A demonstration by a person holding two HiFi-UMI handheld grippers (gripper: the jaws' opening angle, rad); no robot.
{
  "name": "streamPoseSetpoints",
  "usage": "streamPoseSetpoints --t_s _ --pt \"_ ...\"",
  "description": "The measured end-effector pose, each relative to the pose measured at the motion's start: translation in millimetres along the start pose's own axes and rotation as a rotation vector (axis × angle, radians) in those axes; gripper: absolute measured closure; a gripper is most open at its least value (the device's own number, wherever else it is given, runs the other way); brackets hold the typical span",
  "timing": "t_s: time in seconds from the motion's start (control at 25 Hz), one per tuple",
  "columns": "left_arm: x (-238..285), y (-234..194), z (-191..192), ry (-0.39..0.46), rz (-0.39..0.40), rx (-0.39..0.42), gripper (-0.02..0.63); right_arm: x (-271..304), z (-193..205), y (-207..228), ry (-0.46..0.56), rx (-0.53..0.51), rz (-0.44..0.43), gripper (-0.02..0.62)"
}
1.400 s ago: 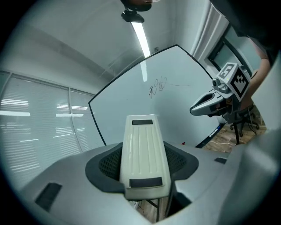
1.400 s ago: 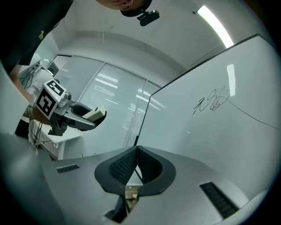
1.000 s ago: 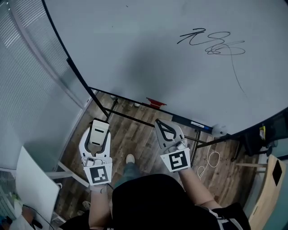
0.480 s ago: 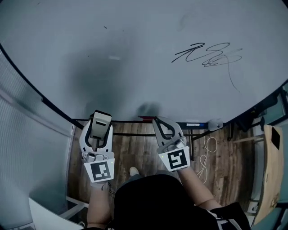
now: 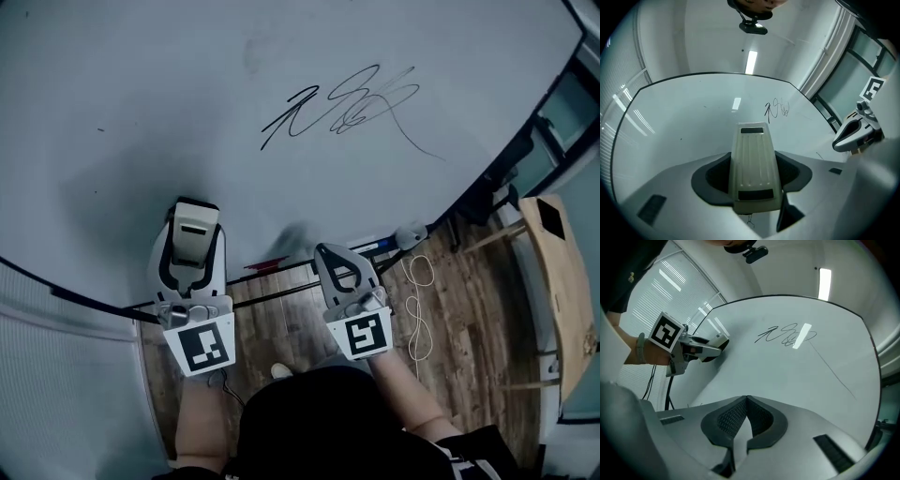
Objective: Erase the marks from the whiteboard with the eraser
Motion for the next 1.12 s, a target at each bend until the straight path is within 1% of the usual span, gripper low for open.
streamPoseSetpoints --t_s 0.04,0.12,0.16,0.4,0.44,0.48,0.6,0.64,0.84,1.12 --pt "8.4 3.9 -5.8 0.016 -0.004 -0.017 0.341 -3.5 0.9 8.4 -0.003 0.002 0.018 0.566" --pt "22.8 11.3 -16.9 0.045 -0.025 -0.080 0.341 -10.3 2.6 23.6 -0.013 -0.003 0.043 0.566" --pt "28.4 14.8 -22.3 0.056 -0.029 -0.093 0.341 -14.0 3.1 30.0 -0.019 -0.008 0.050 0.567" --pt "59.1 32.6 -52.6 0.126 -0.039 -0.083 0.341 -38.6 8.3 63.5 -0.024 -0.008 0.105 0.568" --pt "63.5 35.0 -57.4 0.138 -0.043 -0.071 0.341 -42.7 10.0 68.3 -0.026 -0.007 0.114 0.568" --pt "67.7 37.7 -62.4 0.148 -0.041 -0.042 0.341 -46.7 11.6 72.6 -0.028 -0.008 0.123 0.567" --pt "78.9 47.3 -79.2 0.162 -0.001 0.149 0.341 -58.2 15.6 83.9 -0.036 -0.006 0.148 0.567" --pt "82.3 50.7 -84.5 0.168 0.003 0.176 0.341 -61.4 16.5 87.3 -0.036 -0.006 0.156 0.567" --pt "99.3 67.7 -110.4 0.214 -0.002 0.180 0.341 -75.8 20.5 100.8 -0.045 -0.007 0.187 0.567" --pt "123.8 90.3 -142.7 0.262 -0.045 0.270 0.341 -91.4 27.6 118.9 -0.051 -0.001 0.230 0.567"
Point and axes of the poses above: the fingertips, and each gripper's own axes: x forward along the fingers, y to its right, z out of its underside, the point moved 5 cm from there along -x, backward along the fingers, and after that the axes turned 1 degree about x, right-handed, at the moved point
